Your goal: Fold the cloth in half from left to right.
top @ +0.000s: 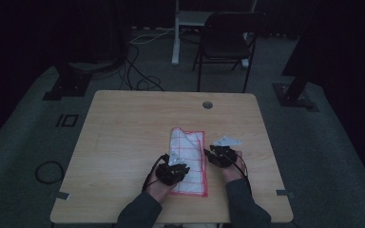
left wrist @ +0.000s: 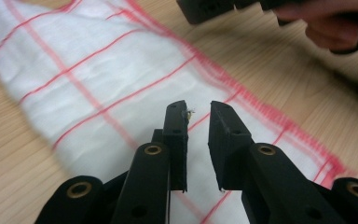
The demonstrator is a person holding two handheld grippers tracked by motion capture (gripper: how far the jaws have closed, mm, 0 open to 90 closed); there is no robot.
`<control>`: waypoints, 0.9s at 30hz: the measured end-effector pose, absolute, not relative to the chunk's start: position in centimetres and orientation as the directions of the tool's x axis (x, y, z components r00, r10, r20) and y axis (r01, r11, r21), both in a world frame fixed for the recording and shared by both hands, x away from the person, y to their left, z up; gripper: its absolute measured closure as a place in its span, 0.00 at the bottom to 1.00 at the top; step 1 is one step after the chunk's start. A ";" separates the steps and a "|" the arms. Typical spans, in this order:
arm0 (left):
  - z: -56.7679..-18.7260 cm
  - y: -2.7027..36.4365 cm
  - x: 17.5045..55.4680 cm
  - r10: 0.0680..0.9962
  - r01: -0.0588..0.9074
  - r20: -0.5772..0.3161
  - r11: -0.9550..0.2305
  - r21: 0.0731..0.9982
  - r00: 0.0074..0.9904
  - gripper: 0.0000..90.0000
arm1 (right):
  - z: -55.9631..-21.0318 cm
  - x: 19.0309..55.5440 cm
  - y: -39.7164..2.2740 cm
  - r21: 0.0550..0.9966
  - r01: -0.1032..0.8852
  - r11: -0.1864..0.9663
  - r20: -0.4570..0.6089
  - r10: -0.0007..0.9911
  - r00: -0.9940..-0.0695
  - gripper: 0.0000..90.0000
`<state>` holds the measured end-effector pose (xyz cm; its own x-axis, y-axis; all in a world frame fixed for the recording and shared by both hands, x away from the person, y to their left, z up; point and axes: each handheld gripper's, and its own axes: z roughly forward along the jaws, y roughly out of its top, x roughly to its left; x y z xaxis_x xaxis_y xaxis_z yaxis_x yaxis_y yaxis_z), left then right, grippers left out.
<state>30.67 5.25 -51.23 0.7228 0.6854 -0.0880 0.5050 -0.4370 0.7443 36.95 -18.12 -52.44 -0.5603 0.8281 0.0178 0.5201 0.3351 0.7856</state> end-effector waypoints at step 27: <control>-53.2 10.4 29.1 0.754 0.530 -0.056 -0.405 0.745 0.655 0.83 | -51.8 43.8 -14.7 0.758 0.564 0.326 0.051 0.833 -0.550 0.81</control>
<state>29.14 10.40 -53.21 0.6550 0.7536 -0.0563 0.5300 -0.4050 0.7451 43.80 -14.72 -51.84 -0.5503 0.8334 0.0508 0.5642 0.3263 0.7584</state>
